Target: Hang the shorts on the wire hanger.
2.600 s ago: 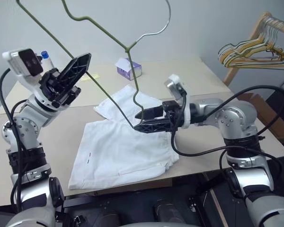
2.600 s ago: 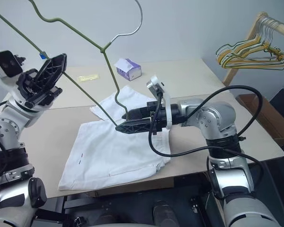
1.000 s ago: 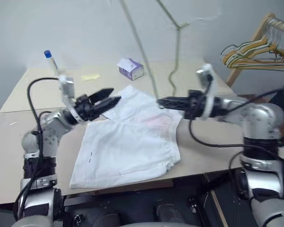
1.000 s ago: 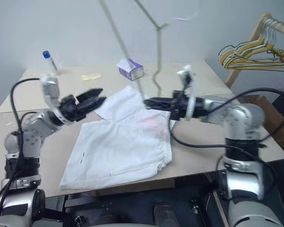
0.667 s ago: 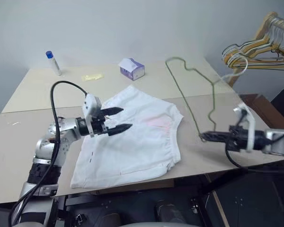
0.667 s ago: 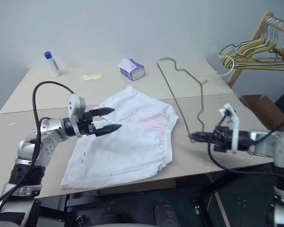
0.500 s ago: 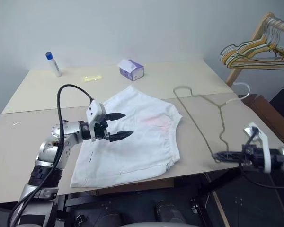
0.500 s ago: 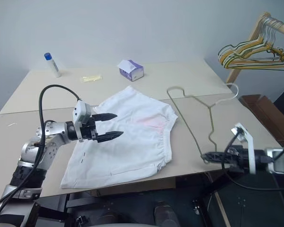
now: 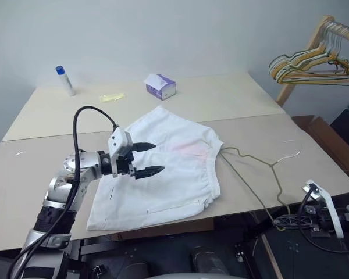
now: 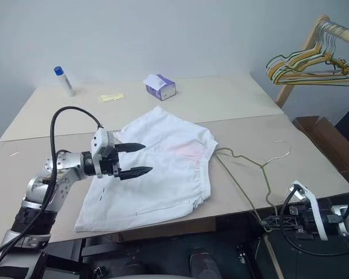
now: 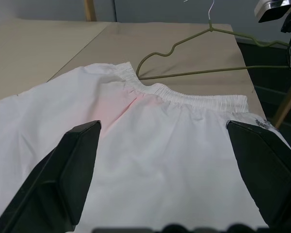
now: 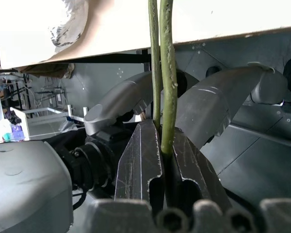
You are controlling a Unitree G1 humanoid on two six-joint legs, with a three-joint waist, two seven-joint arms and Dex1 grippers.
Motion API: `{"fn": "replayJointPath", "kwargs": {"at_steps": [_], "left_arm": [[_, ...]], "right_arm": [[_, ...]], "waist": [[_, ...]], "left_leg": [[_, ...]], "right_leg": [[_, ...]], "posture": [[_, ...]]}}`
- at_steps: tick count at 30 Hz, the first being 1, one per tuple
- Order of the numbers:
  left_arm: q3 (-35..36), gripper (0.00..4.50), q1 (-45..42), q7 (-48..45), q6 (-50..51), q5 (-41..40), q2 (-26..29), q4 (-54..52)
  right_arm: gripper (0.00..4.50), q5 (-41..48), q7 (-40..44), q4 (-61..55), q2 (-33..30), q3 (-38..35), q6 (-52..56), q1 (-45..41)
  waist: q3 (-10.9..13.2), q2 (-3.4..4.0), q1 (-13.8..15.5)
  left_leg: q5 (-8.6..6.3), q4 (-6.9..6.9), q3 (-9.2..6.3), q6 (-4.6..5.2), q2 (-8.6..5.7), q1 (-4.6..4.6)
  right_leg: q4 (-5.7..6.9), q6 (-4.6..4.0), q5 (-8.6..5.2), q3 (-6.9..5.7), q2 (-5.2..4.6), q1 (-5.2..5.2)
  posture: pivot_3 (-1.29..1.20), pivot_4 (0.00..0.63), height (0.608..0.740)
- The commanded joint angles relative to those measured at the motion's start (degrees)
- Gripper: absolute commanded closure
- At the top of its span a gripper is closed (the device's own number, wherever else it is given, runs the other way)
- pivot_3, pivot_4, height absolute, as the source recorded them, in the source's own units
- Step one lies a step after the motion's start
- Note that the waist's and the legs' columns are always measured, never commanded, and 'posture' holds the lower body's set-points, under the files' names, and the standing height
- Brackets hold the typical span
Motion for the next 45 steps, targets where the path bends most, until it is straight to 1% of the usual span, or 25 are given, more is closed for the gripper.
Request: {"fn": "replayJointPath", "kwargs": {"at_steps": [1,7,9,14,19,24,30,32,34,38,41,45], "left_arm": [[0.9,0.03,-0.1,0.3,-0.8,0.4,0.7,-1.9],[1.0,0.03,-0.1,0.5,-0.8,0.4,0.5,-2.0],[0.6,0.03,-0.2,0.7,-0.9,0.8,0.3,-2.1],[0.3,0.03,0.0,1.1,-0.8,1.0,-0.1,-2.6],[0.4,0.03,0.6,1.8,-0.8,1.5,-0.1,-2.8],[0.3,0.03,1.3,2.4,-1.2,2.5,-0.2,-3.1],[0.3,0.03,1.7,3.3,-1.3,2.7,-0.6,-3.5],[0.2,0.03,1.8,3.4,-1.6,3.0,-0.8,-3.2],[0.2,0.03,1.9,3.6,-2.0,3.3,-0.9,-2.9],[0.2,0.03,2.0,3.8,-2.2,3.6,-1.0,-3.0],[0.6,0.03,2.6,4.2,-2.1,3.9,-0.8,-3.4],[0.9,0.03,4.2,4.8,-2.1,4.0,-0.6,-4.5]], "right_arm": [[4.5,-0.9,0.8,2.8,0.5,-0.6,-1.3,-1.8],[4.5,-0.7,2.8,1.6,1.2,0.0,-2.6,-2.0],[4.5,0.0,3.7,-0.3,1.2,0.0,-2.7,-1.8],[4.5,-0.9,3.7,-1.6,2.2,1.4,-3.2,-2.8],[4.5,-3.6,3.4,-0.9,2.5,5.0,-4.8,-4.8],[4.5,-6.5,4.2,2.8,2.9,8.6,-6.2,-7.8],[4.5,-8.4,8.9,7.0,2.8,12.8,-6.8,-13.5],[4.5,-8.6,11.2,8.4,3.4,14.8,-5.6,-17.2],[4.5,-9.8,12.5,11.5,4.8,17.5,-4.6,-21.6],[4.5,-13.2,14.5,16.9,7.1,22.1,-5.2,-27.8],[4.5,-15.9,15.6,23.4,10.2,24.7,-5.6,-32.8],[4.5,-20.0,14.5,32.2,14.0,25.3,-8.1,-37.7]], "waist": [[0.0,0.0,0.1],[0.0,0.0,0.1],[0.0,0.0,0.0],[0.0,0.01,0.1],[0.0,0.01,0.1],[0.0,0.01,0.2],[0.0,0.01,0.3],[0.0,0.01,0.2],[0.0,0.01,0.0],[0.0,0.01,0.1],[0.0,0.01,0.3],[0.0,0.02,0.6]], "left_leg": [[0.0,0.0,0.0,0.0,0.0,0.1],[0.0,0.0,0.04,0.0,-0.01,0.22],[0.0,0.0,0.04,0.0,-0.01,0.26],[0.0,-0.01,0.06,0.0,-0.01,0.29],[0.0,-0.01,0.06,0.0,-0.01,0.28],[0.0,-0.01,0.08,0.0,-0.01,0.31],[0.0,-0.01,0.1,0.0,-0.01,0.36],[0.0,-0.01,0.1,0.0,-0.01,0.36],[0.0,-0.01,0.13,0.0,-0.01,0.37],[0.0,-0.01,0.13,0.0,0.0,0.42],[0.0,-0.01,0.13,0.0,-0.01,0.37],[0.0,0.0,0.13,0.0,-0.02,0.38]], "right_leg": [[0.0,0.0,0.0,0.0,0.0,0.0],[0.0,0.01,0.01,0.05,-0.01,0.03],[0.0,0.02,0.01,0.05,0.0,0.06],[0.01,0.02,0.01,0.07,0.0,0.06],[0.01,0.03,0.01,0.08,0.0,0.05],[0.01,0.02,0.01,0.09,0.0,0.06],[0.02,0.02,0.02,0.1,0.0,0.09],[0.02,0.02,0.02,0.1,0.0,0.08],[0.02,0.02,0.04,0.13,0.0,0.08],[0.02,0.0,0.06,0.12,0.01,0.13],[0.0,-0.39,0.3,0.11,-0.01,0.1],[0.0,-0.43,0.33,0.11,-0.01,0.1]], "posture": [[-0.1,0.0,0.74],[-0.1,0.0,0.74],[-0.1,0.0,0.74],[-0.1,0.0,0.74],[-0.09,0.0,0.74],[-0.08,0.0,0.74],[-0.07,0.0,0.74],[-0.07,0.0,0.74],[-0.07,0.0,0.74],[-0.06,0.0,0.74],[-0.05,0.0,0.74],[-0.04,0.0,0.74]]}}
